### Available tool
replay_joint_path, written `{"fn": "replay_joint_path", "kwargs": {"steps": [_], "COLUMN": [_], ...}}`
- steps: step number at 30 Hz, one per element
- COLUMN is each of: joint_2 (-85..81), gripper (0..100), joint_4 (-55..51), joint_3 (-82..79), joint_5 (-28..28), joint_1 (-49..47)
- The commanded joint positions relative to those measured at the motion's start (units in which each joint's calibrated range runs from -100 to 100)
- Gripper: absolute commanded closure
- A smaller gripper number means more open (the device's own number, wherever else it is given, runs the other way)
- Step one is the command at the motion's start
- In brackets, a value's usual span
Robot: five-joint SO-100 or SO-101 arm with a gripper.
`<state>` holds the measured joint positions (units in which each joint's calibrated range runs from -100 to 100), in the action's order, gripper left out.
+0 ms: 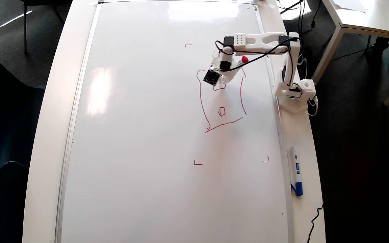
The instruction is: Draw on a whiteboard a robot head using a pen attached to the gripper
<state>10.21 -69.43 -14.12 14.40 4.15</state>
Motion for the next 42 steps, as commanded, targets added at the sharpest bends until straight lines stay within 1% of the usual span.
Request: {"fn": "replay_joint_path", "kwargs": {"steps": [1, 6, 13, 16, 19, 21, 25, 30, 36, 42], "joint_2": [0.07, 0.07, -1.03, -3.79, -7.65, -11.17, -14.27, -14.86, -14.53, -14.53], "gripper": [99, 99, 99, 99, 99, 99, 99, 99, 99, 99], "joint_4": [1.66, 4.79, 4.18, 0.18, -1.30, -1.47, -6.25, -11.37, -12.85, -12.16], "joint_3": [0.36, 0.63, -0.09, 2.27, 3.63, 3.18, 2.99, 1.91, -4.63, -4.18], "joint_5": [-0.14, -0.14, -0.19, -0.19, -0.14, -0.14, -0.14, -0.14, -0.08, -0.14], "joint_1": [-1.24, -1.24, -1.39, -1.53, -2.05, -3.74, -6.54, -9.78, -11.85, -13.98]}}
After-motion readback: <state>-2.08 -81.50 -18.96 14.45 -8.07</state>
